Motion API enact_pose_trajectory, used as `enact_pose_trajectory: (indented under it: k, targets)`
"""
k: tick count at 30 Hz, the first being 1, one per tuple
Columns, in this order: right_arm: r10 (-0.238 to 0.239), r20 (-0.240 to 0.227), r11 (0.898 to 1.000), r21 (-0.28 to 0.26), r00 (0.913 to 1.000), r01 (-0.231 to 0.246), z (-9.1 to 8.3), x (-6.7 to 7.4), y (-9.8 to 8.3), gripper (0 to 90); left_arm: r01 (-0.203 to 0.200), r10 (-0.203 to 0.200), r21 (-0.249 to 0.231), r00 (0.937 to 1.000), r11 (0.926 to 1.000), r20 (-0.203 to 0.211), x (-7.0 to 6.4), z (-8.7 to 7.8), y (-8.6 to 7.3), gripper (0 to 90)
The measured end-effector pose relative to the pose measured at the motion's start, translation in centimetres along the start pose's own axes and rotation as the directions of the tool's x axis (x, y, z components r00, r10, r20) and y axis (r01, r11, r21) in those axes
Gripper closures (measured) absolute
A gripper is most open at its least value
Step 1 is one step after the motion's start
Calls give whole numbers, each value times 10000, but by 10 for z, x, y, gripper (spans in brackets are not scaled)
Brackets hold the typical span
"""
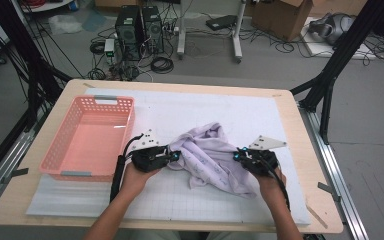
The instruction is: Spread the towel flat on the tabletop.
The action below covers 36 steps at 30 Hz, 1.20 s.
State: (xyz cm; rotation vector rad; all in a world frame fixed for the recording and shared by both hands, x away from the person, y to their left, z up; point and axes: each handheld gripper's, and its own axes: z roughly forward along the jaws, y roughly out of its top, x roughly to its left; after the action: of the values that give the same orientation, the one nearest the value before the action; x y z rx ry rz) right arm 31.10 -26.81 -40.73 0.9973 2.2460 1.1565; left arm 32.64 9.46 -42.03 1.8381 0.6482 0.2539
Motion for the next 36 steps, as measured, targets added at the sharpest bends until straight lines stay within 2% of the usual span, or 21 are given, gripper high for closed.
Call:
enact_pose_trajectory:
  k: [4,6,8,10,12,13,15,17,20,23,25,28,29,32,33,34,36]
  targets:
    - [313,1020,9979,537,9943,-369,-12,-16,-13,819,-21,22,103,10000,9999,-67,0,6,-2,759]
    - [332,1705,9957,801,9848,-474,-15,-22,-19,819,-43,44,174,10000,9998,-58,1,8,-3,760]
    - [729,2231,9928,762,9721,-919,-18,-30,-24,818,-48,51,239,9999,9997,-118,1,9,-3,770]
    - [1070,2254,9895,713,9684,-1259,-20,-36,-28,814,-94,102,313,9996,9995,-259,1,9,-3,776]
    - [1087,2270,9891,726,9678,-1281,-19,-37,-29,792,-34,42,203,9992,9998,-391,1,8,-2,778]
    - [1063,2302,9899,677,9673,-1249,-19,-36,-28,759,8,-2,141,9991,9999,-426,1,8,-2,778]
    - [1178,2278,9907,395,9666,-1300,-20,-35,-27,623,23,-21,35,9986,10000,-534,2,6,-1,779]
    - [1205,1873,9927,-141,9749,-1200,-26,-33,-25,582,1,-3,-30,9984,10000,-574,3,3,0,779]
    - [780,944,9948,-735,9925,-711,-37,-26,-21,503,7,-16,-156,9981,9999,-618,4,-1,3,780]
    - [234,63,9961,-854,9997,-228,-47,-16,-23,443,-18,3,-242,9981,9997,-624,5,-1,6,780]
    - [-107,-250,9945,-1040,9996,81,-53,-8,-24,401,-12,-8,-314,9979,9995,-654,5,0,8,780]
    - [-110,-1249,9933,-1153,9921,-35,-52,3,-23,319,37,-65,-390,9974,9992,-712,6,4,11,781]
    - [-223,-1547,9955,-944,9877,77,-47,9,-22,300,61,-86,-372,9977,9993,-679,7,4,12,781]
    - [-497,-1992,9985,-340,9787,438,-26,25,-24,169,158,-195,-496,9969,9986,-760,9,6,16,782]
    - [-569,-1903,9984,-170,9801,547,-18,30,-25,176,153,-193,-545,9970,9984,-750,9,6,18,782]
    - [-703,-1835,9972,116,9805,737,-12,33,-26,246,59,-103,-559,9969,9984,-785,10,6,20,782]
    - [-937,-2124,9933,459,9727,1057,-3,34,-26,508,-74,20,-578,9957,9983,-929,10,4,23,782]
